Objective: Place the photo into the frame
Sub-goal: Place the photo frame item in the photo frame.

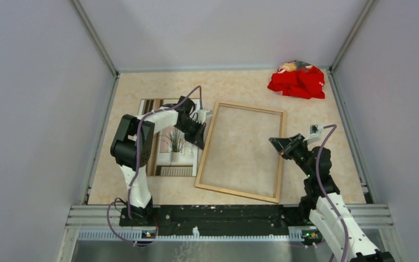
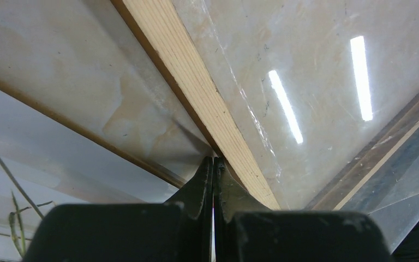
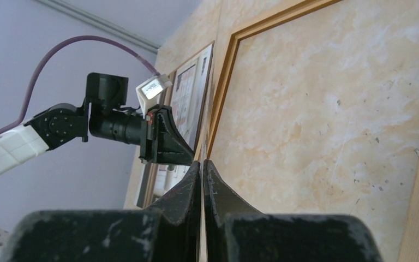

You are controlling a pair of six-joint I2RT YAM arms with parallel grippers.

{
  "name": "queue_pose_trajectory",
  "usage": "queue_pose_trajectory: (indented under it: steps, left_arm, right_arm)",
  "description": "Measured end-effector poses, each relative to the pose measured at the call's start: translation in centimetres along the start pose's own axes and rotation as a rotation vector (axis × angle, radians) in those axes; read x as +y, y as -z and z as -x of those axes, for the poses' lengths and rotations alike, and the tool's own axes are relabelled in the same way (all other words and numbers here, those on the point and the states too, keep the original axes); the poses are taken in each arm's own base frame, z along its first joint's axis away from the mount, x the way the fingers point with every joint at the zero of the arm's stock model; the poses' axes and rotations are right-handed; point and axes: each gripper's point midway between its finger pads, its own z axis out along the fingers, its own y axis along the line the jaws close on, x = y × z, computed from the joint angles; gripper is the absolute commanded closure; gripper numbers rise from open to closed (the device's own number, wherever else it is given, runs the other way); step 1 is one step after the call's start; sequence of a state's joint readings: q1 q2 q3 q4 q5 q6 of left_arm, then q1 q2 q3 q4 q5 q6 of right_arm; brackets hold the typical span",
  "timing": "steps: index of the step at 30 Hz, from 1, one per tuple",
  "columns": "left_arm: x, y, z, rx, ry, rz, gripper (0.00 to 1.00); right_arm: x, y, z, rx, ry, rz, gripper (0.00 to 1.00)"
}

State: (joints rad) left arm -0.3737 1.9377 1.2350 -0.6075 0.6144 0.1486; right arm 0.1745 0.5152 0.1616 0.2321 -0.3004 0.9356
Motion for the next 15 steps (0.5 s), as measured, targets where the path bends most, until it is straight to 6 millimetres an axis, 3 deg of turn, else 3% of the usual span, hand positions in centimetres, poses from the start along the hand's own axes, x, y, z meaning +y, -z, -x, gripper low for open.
queue_pose_trajectory:
  steps: [8, 15]
  left_arm:
    - [0.0, 0.0, 0.0, 0.000, 0.000, -0.002, 1.00]
    - [0.0, 0.0, 0.0, 0.000, 0.000, -0.003, 1.00]
  right_arm:
    - [0.0, -0.1, 0.1, -0.008, 0.002, 0.005, 1.00]
    - [-1.7, -0.5, -0.3, -0.020, -0.017, -0.039, 1.00]
